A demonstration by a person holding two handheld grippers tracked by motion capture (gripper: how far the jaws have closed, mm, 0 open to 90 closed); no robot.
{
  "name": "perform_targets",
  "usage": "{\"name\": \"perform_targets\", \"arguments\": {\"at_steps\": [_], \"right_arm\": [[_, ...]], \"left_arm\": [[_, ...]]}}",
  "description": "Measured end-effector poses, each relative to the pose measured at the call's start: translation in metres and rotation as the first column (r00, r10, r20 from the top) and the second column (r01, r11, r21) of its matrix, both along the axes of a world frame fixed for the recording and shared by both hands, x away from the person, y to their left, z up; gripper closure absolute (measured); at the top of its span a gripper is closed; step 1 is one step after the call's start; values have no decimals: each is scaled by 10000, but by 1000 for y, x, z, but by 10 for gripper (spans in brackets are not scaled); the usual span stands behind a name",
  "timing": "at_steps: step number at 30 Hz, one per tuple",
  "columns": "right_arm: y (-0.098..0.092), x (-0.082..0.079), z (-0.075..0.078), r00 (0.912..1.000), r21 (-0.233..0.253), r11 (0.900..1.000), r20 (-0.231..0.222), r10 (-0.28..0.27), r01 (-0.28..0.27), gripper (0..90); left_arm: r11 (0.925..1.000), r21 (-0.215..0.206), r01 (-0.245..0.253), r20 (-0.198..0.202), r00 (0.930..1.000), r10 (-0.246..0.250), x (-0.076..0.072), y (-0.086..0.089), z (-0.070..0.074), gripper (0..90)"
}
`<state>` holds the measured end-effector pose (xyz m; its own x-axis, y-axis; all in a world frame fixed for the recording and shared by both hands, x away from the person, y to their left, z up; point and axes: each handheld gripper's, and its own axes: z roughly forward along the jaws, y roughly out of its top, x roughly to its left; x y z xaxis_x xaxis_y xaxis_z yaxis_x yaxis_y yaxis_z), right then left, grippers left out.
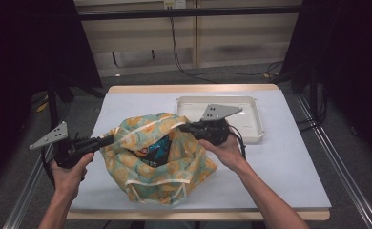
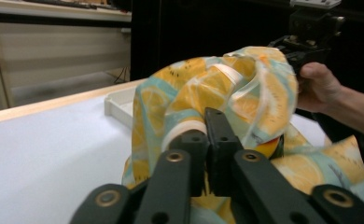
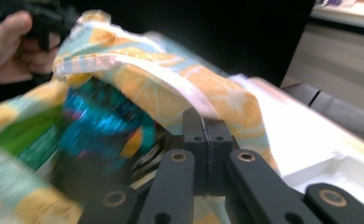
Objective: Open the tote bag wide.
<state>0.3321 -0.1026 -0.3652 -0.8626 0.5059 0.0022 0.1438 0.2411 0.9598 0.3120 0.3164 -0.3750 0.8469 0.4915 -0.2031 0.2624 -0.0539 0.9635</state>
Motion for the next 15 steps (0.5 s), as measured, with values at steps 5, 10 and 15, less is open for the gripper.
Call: {"name": "perform_targets", "arguments": {"at_steps": [5,10,15], "right_arm": [[-2,24,3,9976,209,9976,-209,-654,659,900],[5,46,-7,9907,8,9921,-538,-1253,1255,900],[11,57,-25,9842,-211,9884,-913,-1520,1507,899]], "left_arm": [[9995,37,-327,-251,9991,328,16,1,-1,900],[9916,779,-1032,-948,9894,1104,38,-2,-17,900],[9922,877,-884,-1459,9842,1006,46,-3,-33,900]]}}
